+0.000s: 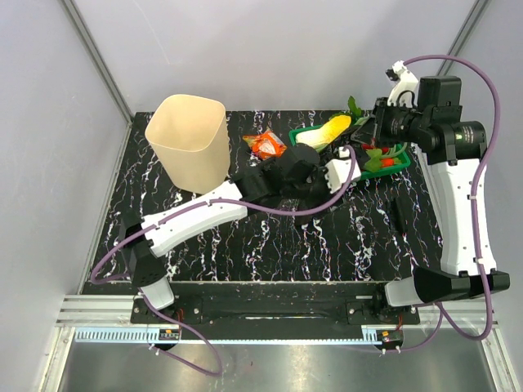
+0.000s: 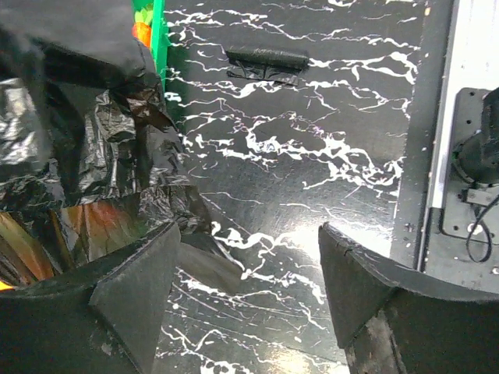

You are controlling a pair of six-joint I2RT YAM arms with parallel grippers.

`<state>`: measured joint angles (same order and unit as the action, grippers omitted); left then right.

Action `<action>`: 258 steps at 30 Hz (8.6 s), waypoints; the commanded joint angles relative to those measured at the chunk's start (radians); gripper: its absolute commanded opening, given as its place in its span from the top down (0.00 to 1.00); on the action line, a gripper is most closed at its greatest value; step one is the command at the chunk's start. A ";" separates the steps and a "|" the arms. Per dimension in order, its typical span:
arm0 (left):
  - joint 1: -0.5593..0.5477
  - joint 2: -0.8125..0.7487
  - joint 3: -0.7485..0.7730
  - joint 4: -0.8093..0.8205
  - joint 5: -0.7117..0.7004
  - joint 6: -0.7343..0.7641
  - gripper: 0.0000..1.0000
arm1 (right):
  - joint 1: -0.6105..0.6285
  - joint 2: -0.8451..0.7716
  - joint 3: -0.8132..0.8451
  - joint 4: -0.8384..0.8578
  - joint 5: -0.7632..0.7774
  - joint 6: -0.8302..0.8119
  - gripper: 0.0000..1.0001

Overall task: Put the trash bags into the trash bin
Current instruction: Unfold the trash bag at the center of the board.

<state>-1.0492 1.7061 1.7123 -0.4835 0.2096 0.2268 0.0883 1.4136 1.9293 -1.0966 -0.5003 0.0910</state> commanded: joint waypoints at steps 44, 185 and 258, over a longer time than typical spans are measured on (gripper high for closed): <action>0.080 -0.097 0.090 -0.254 0.031 0.491 1.00 | -0.145 0.019 0.010 -0.002 -0.031 -0.074 1.00; 0.127 0.119 0.455 -0.017 -0.223 -0.224 1.00 | -0.147 -0.220 -0.541 0.312 -0.280 -0.289 0.16; -0.190 0.196 0.408 -0.055 -0.191 0.362 0.04 | -0.148 0.016 0.016 0.096 -0.099 0.176 1.00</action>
<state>-1.2240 1.8591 2.1250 -0.6250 0.1616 0.4789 -0.0574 1.4342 1.9205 -1.0512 -0.5465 0.2066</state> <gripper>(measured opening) 0.966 0.008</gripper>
